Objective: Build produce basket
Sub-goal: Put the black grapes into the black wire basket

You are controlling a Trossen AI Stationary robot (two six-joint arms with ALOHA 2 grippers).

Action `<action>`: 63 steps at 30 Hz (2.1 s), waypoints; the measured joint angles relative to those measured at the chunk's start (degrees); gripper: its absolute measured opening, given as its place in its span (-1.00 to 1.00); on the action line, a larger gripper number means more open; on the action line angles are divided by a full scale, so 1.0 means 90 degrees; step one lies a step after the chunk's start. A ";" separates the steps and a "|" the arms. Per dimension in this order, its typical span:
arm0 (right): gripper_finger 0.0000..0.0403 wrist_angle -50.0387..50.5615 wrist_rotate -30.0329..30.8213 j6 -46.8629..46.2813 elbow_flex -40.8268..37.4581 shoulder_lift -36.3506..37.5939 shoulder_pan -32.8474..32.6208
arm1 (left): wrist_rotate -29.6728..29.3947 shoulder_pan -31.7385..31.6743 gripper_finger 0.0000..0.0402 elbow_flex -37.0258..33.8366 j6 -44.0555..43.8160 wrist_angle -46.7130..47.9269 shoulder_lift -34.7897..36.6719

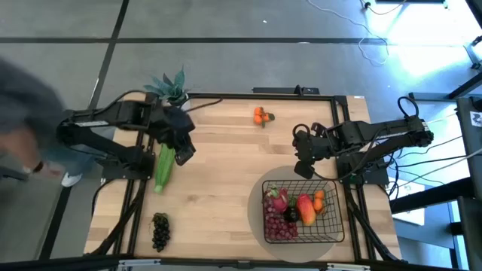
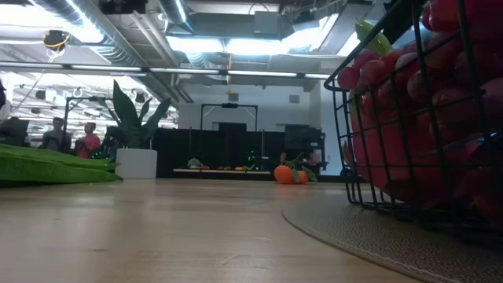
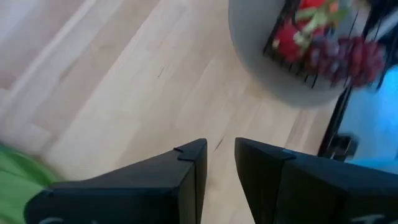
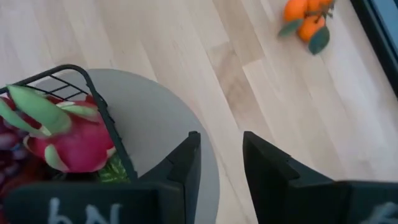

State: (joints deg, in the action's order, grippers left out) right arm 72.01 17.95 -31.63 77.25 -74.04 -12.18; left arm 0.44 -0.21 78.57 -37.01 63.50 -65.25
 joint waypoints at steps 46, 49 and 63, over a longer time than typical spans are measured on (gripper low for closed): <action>-0.48 -0.1656 -0.1355 0.2069 0.0002 -0.0002 0.1169 | 0.2034 0.3720 -0.65 -0.2580 -0.8635 -0.0253 0.0026; -0.48 -0.1656 -0.1359 0.2052 0.0002 -0.0002 0.1168 | 0.1736 0.4205 -0.65 -0.2580 -0.9036 -0.0554 -0.0242; -0.48 -0.1692 -0.2178 0.1794 0.0002 -0.0002 0.1168 | 0.1135 0.5332 -0.65 -0.2580 -0.9549 -0.1370 -0.1336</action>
State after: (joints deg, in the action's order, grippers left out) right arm 56.77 -1.65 -15.49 77.28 -74.06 -1.67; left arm 10.66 47.77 55.35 -122.95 51.17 -77.28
